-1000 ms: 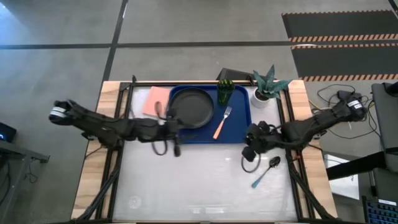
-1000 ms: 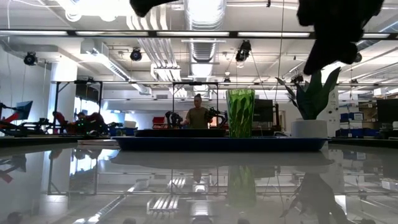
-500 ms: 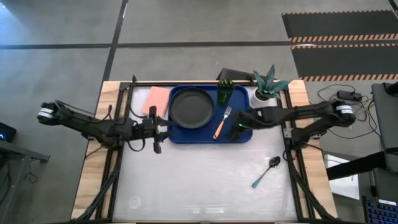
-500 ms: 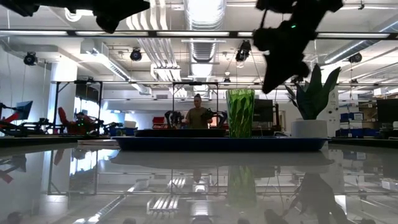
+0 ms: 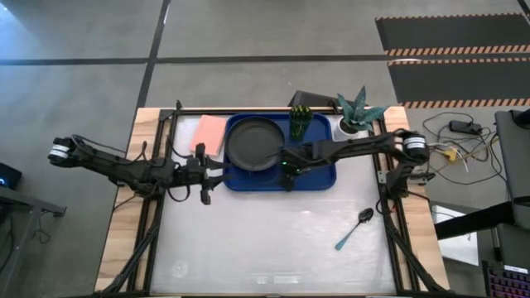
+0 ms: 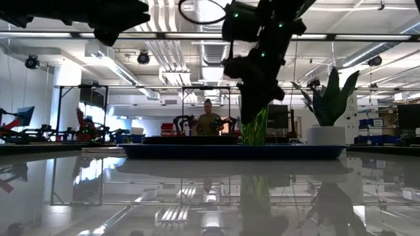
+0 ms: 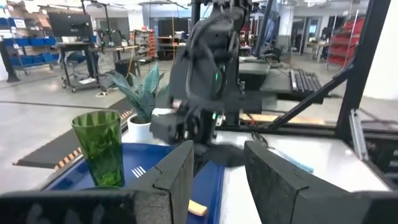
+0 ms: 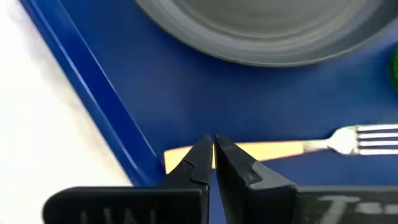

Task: Pick and place plate/cup/fork/spoon on tray
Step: Put the orange fork on the blue tray to the right of the black plate

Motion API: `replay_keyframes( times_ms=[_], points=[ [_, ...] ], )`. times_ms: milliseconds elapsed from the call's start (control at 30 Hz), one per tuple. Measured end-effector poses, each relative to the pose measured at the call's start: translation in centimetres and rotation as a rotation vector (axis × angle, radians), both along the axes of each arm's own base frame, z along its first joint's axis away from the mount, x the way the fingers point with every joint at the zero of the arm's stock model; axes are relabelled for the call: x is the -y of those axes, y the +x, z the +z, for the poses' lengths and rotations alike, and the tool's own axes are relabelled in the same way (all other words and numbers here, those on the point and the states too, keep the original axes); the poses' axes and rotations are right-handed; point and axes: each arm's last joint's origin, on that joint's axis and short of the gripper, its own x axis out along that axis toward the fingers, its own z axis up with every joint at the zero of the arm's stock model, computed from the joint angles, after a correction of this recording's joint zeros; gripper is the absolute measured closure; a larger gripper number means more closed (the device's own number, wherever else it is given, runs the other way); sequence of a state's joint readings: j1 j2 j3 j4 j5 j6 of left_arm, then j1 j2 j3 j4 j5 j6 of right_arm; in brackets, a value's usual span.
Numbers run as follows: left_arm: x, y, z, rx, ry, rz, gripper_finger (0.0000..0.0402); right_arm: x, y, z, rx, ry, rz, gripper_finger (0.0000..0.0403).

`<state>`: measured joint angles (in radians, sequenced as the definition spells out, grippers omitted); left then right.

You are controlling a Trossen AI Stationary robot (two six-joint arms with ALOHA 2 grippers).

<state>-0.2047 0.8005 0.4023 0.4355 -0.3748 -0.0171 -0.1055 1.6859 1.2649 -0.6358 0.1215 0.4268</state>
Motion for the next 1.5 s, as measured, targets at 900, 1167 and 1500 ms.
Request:
replay_keyframes(
  times_ms=[900, 1167, 1500],
  points=[
    [0.0, 0.1, -0.1, 0.002, -0.078, -0.008, 0.0276, 0.9, 0.3, -4.4, -0.239, 0.053, 0.056, 0.0394],
    [0.0, 0.1, -0.1, 0.002, -0.079, -0.009, 0.0276, 0.8, -0.3, -4.4, -0.287, 0.058, 0.054, 0.0394],
    [0.1, 0.1, -0.1, -0.001, -0.079, -0.010, 0.0276, 0.7, -0.8, -4.4, -0.334, 0.066, 0.052, 0.0394]
  ],
)
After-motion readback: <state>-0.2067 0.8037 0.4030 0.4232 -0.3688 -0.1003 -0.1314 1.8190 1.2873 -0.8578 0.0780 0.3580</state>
